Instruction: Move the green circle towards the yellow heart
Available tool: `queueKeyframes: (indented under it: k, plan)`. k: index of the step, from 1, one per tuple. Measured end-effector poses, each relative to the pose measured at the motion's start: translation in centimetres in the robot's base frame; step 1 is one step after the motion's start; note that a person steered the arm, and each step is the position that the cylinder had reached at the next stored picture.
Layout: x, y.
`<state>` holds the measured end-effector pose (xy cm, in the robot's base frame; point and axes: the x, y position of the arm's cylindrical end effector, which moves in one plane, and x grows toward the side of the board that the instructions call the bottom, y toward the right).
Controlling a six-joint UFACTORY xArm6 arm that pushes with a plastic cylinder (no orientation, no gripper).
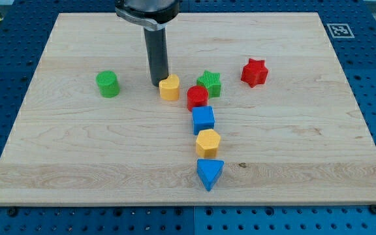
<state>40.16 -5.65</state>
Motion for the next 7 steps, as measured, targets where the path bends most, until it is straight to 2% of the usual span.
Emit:
queueKeyframes:
  k: [2, 3, 4, 5, 7]
  plan:
    - [0.3, 0.3]
    - [-1.8, -1.8]
    - [-4.3, -7.3]
    - [-4.5, -11.1]
    - [-2.6, -9.9]
